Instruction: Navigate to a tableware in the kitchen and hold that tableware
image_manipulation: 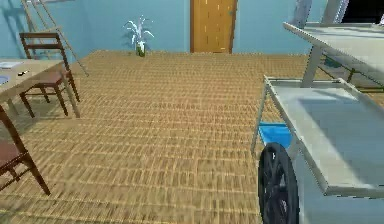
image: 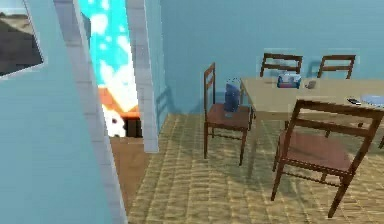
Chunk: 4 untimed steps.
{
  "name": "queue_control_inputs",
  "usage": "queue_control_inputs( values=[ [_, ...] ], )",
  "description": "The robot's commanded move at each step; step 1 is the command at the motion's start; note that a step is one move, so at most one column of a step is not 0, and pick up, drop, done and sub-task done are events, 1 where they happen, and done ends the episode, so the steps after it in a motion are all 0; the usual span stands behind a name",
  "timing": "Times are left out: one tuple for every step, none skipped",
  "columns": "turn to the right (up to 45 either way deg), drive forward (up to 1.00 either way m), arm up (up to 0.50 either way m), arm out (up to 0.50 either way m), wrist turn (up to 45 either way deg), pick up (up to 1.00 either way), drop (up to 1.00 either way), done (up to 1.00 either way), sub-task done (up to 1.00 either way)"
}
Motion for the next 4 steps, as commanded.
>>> queue_control_inputs(
  values=[
    [0.0, 0.85, 0.00, 0.00, 0.0, 0.00, 0.00, 0.00, 0.00],
    [-21.0, 0.00, 0.00, 0.00, 0.0, 0.00, 0.00, 0.00, 0.00],
    [0.0, 0.65, 0.00, 0.00, 0.0, 0.00, 0.00, 0.00, 0.00],
    [-45.0, 0.00, 0.00, 0.00, 0.0, 0.00, 0.00, 0.00, 0.00]
  ],
)
